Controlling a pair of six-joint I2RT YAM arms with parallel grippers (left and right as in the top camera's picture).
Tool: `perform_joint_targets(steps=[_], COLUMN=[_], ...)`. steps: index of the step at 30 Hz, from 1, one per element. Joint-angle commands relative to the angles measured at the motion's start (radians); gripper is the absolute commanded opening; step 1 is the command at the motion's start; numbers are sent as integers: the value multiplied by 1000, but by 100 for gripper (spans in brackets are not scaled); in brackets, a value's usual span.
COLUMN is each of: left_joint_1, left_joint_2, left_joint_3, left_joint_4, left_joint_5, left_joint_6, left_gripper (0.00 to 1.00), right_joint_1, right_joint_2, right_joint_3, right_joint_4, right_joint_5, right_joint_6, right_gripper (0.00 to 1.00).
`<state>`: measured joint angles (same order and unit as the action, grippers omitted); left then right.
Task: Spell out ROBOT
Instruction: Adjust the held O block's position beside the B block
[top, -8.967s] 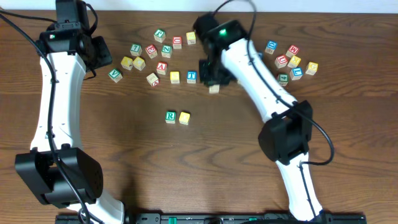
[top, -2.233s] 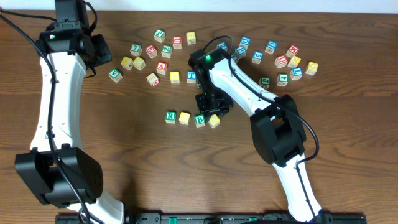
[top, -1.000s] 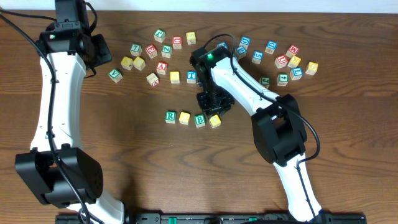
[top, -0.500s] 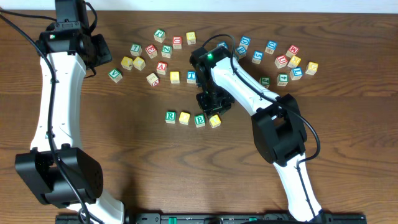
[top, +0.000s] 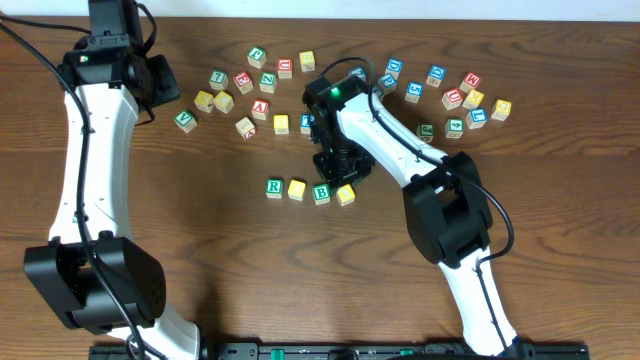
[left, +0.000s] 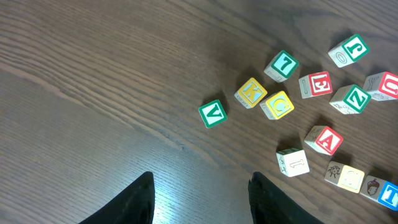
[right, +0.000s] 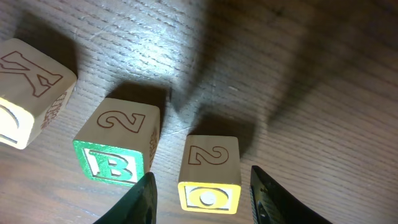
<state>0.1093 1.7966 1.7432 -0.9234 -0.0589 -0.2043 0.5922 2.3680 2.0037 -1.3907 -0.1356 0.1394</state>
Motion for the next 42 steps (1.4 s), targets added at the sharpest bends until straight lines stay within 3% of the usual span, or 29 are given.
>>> perform_joint_targets(steps=[1,13,42], left_joint_1=[2,2,2], left_joint_2=[-12,-12,-12], left_joint_3=[-8,-8,-8], left_joint_4=[-3,-3,-3], left_joint_5=[-10,-10,-10], left_joint_6=[16,17,17], left_gripper=[48,48,48], right_joint_1=[5,5,5], right_joint_2=[0,0,0], right_joint_3=[6,3,-29], right_joint_4=[0,15,10], right_joint_5=[-5,-3,-2], right_joint_6=[-18,4,5], right_gripper=[42,36,39])
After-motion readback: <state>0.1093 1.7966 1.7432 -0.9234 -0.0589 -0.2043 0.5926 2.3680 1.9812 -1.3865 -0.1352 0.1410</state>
